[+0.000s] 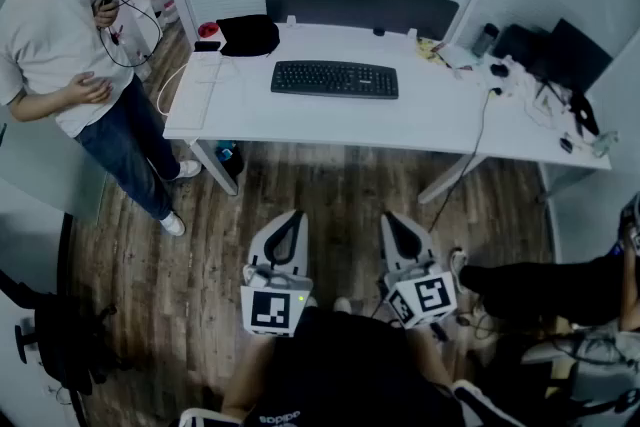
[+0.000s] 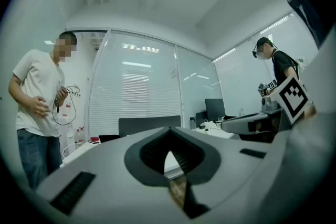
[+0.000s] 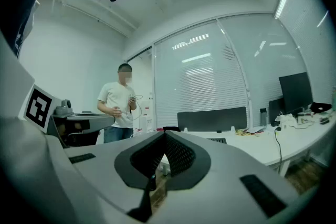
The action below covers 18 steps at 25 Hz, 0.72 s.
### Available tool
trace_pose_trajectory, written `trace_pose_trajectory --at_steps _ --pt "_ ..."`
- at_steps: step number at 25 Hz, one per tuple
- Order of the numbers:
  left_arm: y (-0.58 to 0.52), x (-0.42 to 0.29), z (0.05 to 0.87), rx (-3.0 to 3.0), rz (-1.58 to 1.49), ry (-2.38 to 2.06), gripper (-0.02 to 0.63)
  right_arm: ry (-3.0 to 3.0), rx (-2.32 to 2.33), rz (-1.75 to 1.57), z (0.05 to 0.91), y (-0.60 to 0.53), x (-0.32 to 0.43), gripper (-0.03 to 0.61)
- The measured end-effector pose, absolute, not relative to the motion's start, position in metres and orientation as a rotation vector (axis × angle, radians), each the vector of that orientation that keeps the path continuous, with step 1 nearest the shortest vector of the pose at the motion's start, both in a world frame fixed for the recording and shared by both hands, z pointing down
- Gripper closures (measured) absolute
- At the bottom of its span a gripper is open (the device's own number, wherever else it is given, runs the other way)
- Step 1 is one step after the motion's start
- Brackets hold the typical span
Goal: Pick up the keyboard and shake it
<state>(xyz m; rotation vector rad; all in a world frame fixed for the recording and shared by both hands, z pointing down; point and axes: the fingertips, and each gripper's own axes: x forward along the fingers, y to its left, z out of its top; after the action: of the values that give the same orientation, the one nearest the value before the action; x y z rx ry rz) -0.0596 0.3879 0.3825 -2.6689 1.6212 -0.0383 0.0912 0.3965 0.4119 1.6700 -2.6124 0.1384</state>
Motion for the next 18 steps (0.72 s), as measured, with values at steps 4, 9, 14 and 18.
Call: trace_pose_trajectory --at_steps 4,9,14,18 --pt "0.385 -0.064 0.382 -2.666 -0.044 1.597 0.611 -2.612 1.669 0.137 0.412 0.394 0.085 0.575" --pt "0.382 -0.07 0.386 -2.689 -0.046 1.581 0.611 -2.603 1.668 0.129 0.413 0.392 0.078 0.575" --pt "0.377 -0.077 0.39 -2.708 -0.054 1.582 0.611 -2.594 1.678 0.132 0.415 0.39 0.074 0.575" --pt "0.369 -0.082 0.393 -2.72 -0.036 1.606 0.611 -2.644 1.656 0.107 0.412 0.386 0.065 0.575"
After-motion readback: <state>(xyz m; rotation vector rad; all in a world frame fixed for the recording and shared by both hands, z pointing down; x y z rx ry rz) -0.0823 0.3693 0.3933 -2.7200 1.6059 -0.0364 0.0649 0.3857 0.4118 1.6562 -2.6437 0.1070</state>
